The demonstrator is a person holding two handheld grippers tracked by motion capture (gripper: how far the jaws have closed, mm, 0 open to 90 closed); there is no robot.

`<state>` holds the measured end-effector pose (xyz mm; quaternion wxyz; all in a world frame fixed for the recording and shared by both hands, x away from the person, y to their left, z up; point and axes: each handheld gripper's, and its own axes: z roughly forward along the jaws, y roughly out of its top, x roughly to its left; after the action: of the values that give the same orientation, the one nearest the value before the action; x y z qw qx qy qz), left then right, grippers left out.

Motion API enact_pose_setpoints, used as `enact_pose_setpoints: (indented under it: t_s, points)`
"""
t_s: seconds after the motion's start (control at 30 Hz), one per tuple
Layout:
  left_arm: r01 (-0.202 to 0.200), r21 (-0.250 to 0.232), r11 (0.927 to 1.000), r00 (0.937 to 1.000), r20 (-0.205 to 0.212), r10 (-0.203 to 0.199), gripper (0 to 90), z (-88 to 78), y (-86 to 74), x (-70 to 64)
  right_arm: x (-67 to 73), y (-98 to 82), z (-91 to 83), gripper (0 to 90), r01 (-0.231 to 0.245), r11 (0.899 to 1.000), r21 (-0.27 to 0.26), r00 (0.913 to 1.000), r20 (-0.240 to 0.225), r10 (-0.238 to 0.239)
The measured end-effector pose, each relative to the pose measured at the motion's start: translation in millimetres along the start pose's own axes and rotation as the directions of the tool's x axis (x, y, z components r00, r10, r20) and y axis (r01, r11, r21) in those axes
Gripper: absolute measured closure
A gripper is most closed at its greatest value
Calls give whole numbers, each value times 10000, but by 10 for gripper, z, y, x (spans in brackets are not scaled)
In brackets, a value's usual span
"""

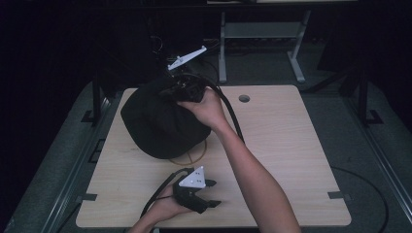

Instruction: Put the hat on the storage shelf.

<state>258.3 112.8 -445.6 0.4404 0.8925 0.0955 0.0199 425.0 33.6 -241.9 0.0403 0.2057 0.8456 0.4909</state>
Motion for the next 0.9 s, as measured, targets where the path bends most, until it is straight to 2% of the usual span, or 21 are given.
enact_pose_setpoints:
  t_s: [0.23, 0.27, 0.3, 0.4, 0.5, 0.6, 0.63, 0.7, 0.77, 0.8, 0.83, 0.9]
  points:
    - [-86, -30, 10000, 10000, 0, 86, 342, -13, 4, -16, -13, 20, 51, 875, -320, 9994, -117, 9995, 29, 321]
    - [-92, -21, 10000, 10000, -6, 92, 341, -17, 5, -17, -24, 14, 17, 811, -514, 9973, -518, 9983, -298, 499]
    - [-43, -56, 10000, 10000, -1, 43, 341, -22, 5, -19, -23, 14, -11, 796, -532, 9962, -685, 9983, -262, 515]
    - [2, -66, 10000, 10000, 30, -1, 341, -18, 2, -22, -15, 3, -90, 775, -487, 9959, -765, 9988, -52, 484]
    - [64, -32, 10000, 10000, 39, -64, 341, -7, -1, -25, -37, -34, -137, 745, -522, 9949, -859, 9986, -76, 517]
    - [37, -32, 10000, 10000, 26, -37, 338, -3, 0, -30, -70, -99, -231, 664, -703, 9909, -1144, 9974, -218, 683]
    - [-1, -29, 10000, 10000, 13, 1, 338, -7, 0, -34, -82, -159, -340, 627, -797, 9864, -1437, 9966, -306, 761]
    - [20, -27, 10000, 10000, 22, -20, 338, -13, -3, -34, -88, -179, -380, 616, -805, 9846, -1554, 9965, -349, 759]
    - [27, 40, 10000, 10000, -24, -27, 338, -19, -11, -31, -126, -264, -547, 587, -927, 9789, -1821, 9956, -291, 889]
    - [37, 12, 10000, 10000, -38, -37, 338, -18, -15, -31, -126, -264, -547, 587, -927, 9789, -1821, 9956, -291, 889]
    - [47, 29, 10000, 10000, -24, -47, 338, -23, -17, -27, -164, -331, -659, 552, -1137, 9736, -1981, 9935, -303, 1099]
    - [125, -35, 9999, 9999, -28, -125, 337, -22, -18, -29, -179, -355, -697, 551, -1150, 9729, -2007, 9933, -290, 1114]
